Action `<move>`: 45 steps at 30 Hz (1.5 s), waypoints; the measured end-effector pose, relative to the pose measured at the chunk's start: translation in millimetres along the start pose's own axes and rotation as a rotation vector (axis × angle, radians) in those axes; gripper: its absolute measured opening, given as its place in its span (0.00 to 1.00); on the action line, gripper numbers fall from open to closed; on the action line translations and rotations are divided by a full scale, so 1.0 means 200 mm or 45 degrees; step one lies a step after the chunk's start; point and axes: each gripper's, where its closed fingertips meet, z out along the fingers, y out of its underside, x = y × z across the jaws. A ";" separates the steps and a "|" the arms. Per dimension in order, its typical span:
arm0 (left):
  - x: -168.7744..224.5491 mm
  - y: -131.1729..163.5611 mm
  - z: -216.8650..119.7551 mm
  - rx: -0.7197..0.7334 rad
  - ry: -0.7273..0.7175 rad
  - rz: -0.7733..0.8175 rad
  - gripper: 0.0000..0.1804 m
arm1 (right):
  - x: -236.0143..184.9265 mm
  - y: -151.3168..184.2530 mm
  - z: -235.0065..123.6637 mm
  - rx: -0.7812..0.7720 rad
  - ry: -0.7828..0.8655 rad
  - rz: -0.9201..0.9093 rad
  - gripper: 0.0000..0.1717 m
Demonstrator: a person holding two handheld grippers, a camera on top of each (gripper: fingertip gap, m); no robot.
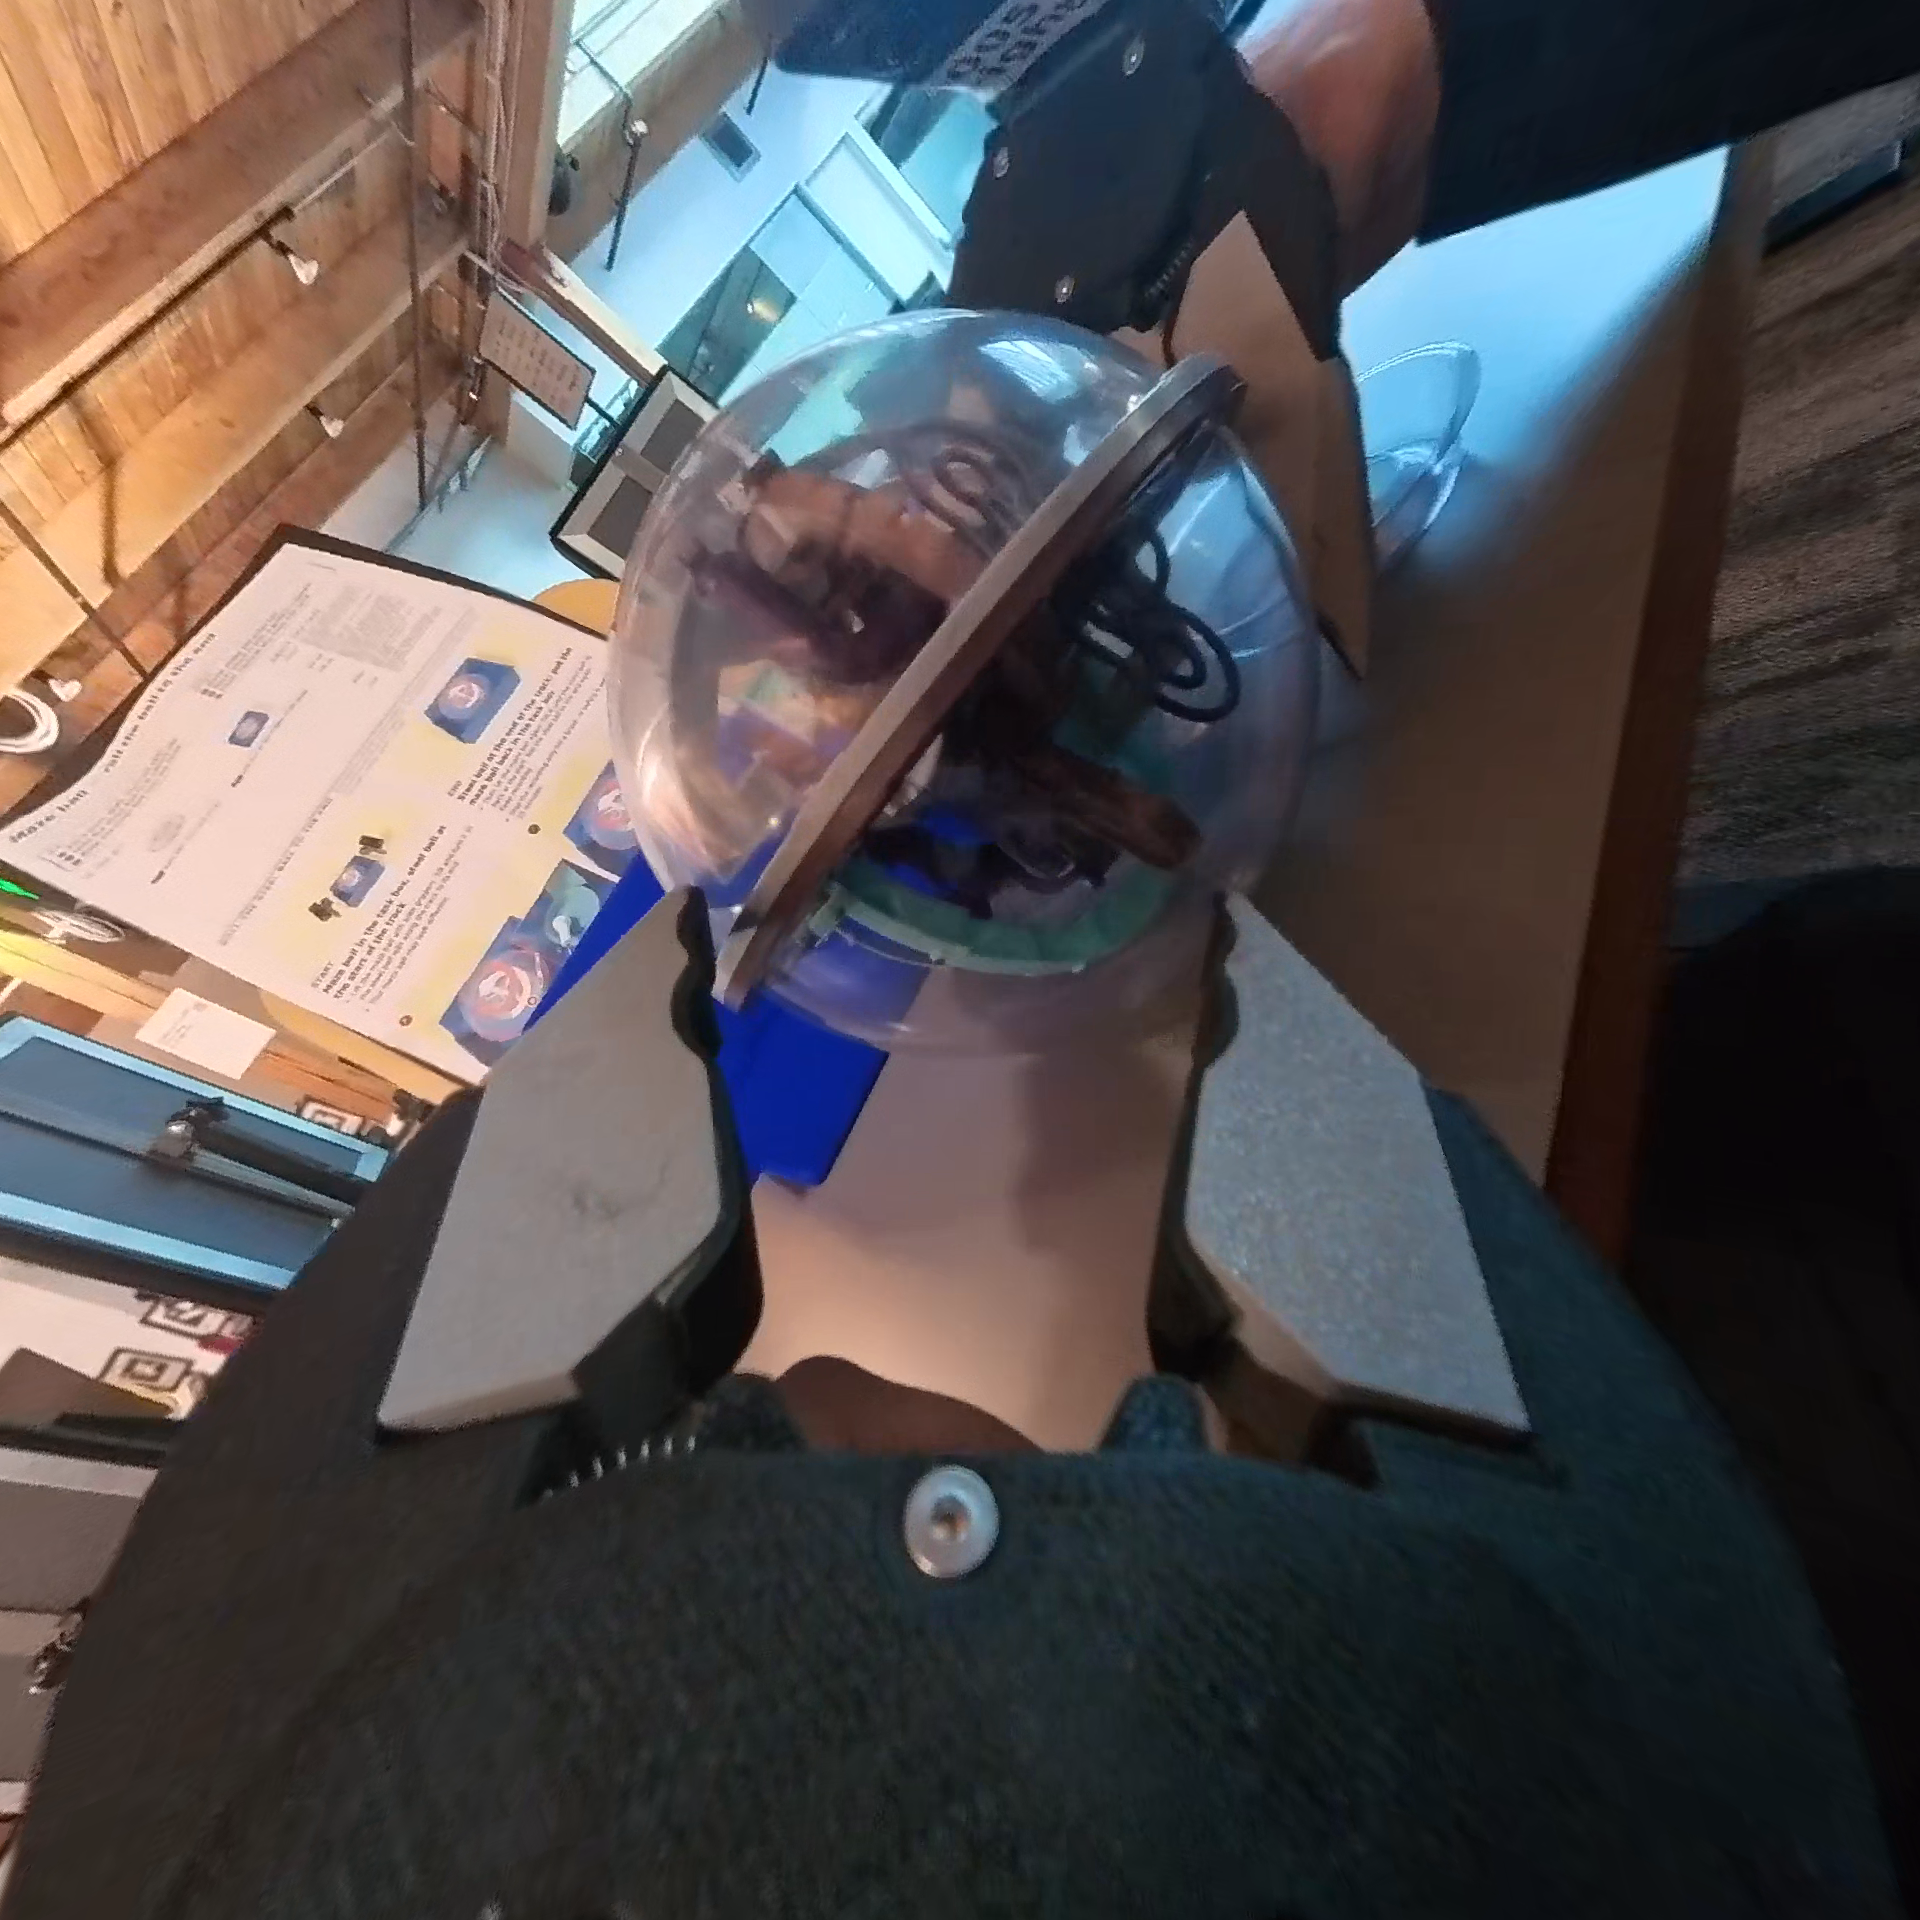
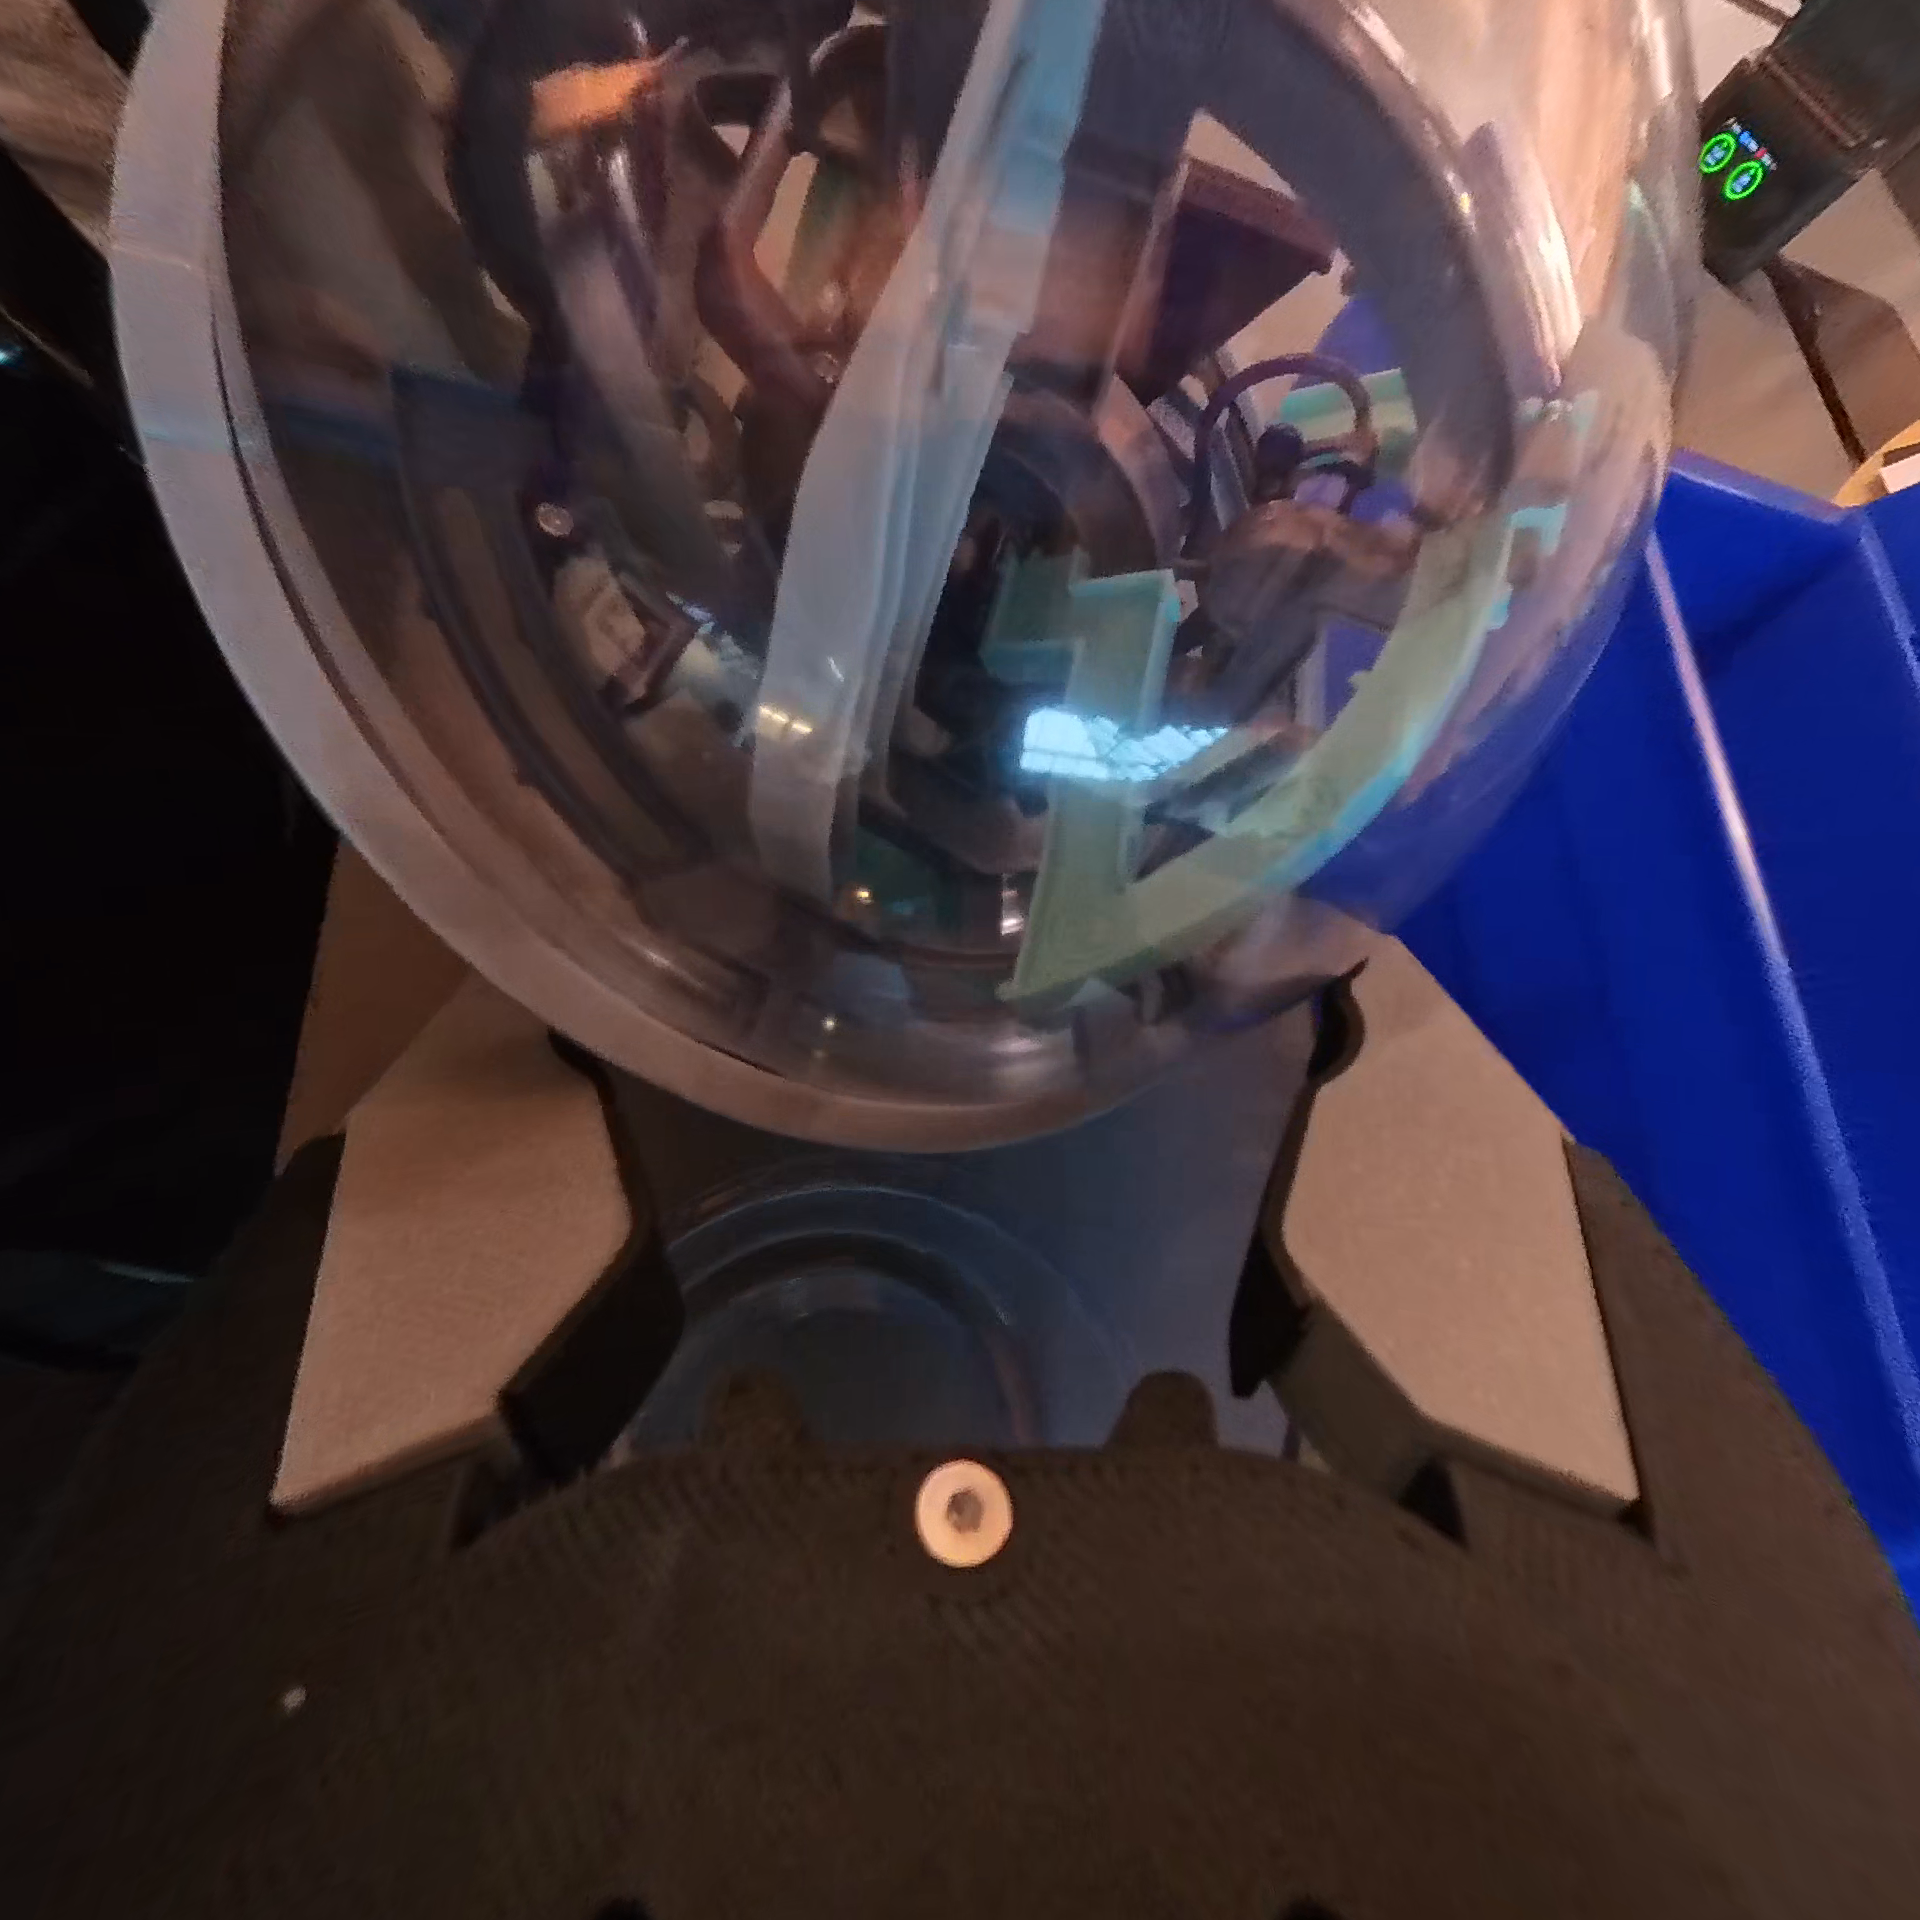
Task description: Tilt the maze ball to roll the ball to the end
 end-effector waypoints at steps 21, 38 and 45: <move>-0.03 0.13 0.02 -0.081 -0.029 0.050 0.45 | 0.04 -0.13 -0.08 0.047 0.066 -0.017 0.78; -0.07 0.22 0.04 -0.121 -0.064 0.165 0.37 | 0.07 -0.10 -0.06 0.011 0.175 -0.076 0.78; -0.05 0.23 0.04 -0.145 -0.047 0.205 0.37 | 0.06 -0.07 -0.07 0.009 0.199 -0.077 0.76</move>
